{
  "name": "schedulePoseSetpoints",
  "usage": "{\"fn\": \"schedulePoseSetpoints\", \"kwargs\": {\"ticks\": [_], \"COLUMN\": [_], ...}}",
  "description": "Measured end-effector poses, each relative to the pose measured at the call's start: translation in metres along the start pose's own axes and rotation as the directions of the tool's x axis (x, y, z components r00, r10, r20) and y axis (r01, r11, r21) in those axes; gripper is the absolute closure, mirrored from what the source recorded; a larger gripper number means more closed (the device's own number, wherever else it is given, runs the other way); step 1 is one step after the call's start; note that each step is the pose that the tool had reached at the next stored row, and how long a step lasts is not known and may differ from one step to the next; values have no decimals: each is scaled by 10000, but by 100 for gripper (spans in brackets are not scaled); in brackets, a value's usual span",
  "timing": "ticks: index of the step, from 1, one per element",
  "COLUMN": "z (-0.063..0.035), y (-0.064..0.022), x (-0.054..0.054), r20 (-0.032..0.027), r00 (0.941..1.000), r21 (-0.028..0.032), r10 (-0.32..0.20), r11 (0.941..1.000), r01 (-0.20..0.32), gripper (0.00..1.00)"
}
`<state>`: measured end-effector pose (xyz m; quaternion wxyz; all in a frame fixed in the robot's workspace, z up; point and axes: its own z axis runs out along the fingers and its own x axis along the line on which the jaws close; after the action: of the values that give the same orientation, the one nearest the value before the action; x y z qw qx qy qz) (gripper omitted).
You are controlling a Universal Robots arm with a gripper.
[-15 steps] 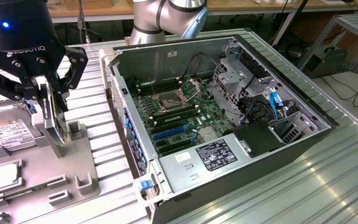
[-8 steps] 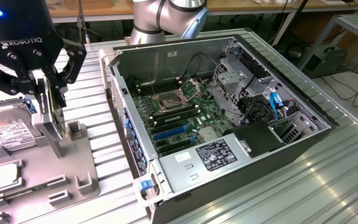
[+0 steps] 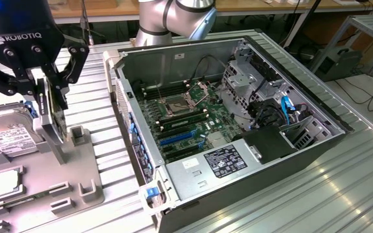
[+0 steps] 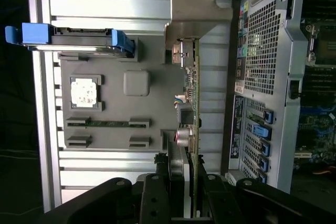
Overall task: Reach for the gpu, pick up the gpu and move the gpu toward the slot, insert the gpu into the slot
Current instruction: 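Pick up the gpu and move the gpu toward the slot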
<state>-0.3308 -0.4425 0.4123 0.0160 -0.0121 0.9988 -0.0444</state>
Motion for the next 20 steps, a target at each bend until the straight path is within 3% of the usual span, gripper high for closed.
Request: {"fn": "schedulePoseSetpoints", "kwargs": {"ticks": [4, 6, 8, 12, 20], "z": [-53, -58, -58, -58, -52], "y": [-4, -5, -5, -6, -10], "x": [-6, -16, -28, -49, -220], "r20": [-28, -106, -229, -231, -230], "r00": [10000, 9999, 9997, 9997, 9997], "r21": [8, 7, -4, -4, -5], "r10": [-1, -9, -20, -22, -20], "r11": [10000, 10000, 10000, 10000, 10000], "r01": [1, 9, 20, 22, 20], "gripper": [71, 71, 71, 71, 71]}}
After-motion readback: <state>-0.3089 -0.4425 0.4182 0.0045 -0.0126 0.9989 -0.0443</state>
